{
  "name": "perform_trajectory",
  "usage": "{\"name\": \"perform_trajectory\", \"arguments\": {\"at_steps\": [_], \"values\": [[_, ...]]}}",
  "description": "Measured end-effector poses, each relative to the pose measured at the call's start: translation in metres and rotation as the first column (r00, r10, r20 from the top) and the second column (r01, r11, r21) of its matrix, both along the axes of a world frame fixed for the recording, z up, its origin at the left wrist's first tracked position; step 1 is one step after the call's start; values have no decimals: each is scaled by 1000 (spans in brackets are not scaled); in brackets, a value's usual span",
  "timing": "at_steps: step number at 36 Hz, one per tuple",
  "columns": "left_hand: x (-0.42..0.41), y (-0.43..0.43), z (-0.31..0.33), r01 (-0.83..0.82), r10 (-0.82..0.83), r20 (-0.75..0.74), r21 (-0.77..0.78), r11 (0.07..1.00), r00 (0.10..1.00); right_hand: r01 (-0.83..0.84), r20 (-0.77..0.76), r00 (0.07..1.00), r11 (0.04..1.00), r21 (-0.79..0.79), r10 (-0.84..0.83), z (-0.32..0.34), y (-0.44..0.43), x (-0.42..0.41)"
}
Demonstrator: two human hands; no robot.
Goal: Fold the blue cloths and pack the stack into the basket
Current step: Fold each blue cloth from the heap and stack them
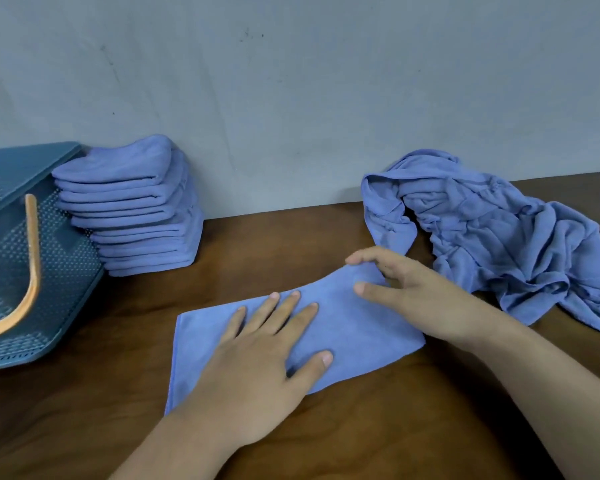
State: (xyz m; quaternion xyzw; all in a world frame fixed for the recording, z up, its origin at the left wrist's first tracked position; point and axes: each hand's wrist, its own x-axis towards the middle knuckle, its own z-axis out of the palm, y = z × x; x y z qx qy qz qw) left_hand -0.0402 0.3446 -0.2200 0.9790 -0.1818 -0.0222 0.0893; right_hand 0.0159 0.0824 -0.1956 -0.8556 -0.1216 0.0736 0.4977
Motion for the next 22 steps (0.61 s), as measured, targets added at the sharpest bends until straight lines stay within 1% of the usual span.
{"name": "perform_trajectory", "arguments": {"at_steps": [3,6,9,14,17,20,22], "values": [[0,1,1,8,-8,-7,-3,1000,1000,-22,4,1000,991,-130,23,-8,2,-1],[-1,1,3,16,-16,-20,-4,1000,1000,-7,35,999,979,-203,15,-13,2,-1],[-2,2,6,7,-7,-37,-5,1000,999,-10,9,1000,976,-219,12,-10,-3,2],[3,18,10,-68,69,-75,10,998,995,-16,-10,1000,966,-257,14,-9,-16,9],[5,25,14,-83,84,-97,14,996,992,16,-31,999,966,-258,-25,-5,-26,11],[7,28,13,-75,73,-101,-17,997,992,60,-48,996,959,-277,-77,-2,-38,13],[11,32,11,-72,64,-96,-79,994,993,84,-41,994,950,-301,-101,-1,-43,12]]}}
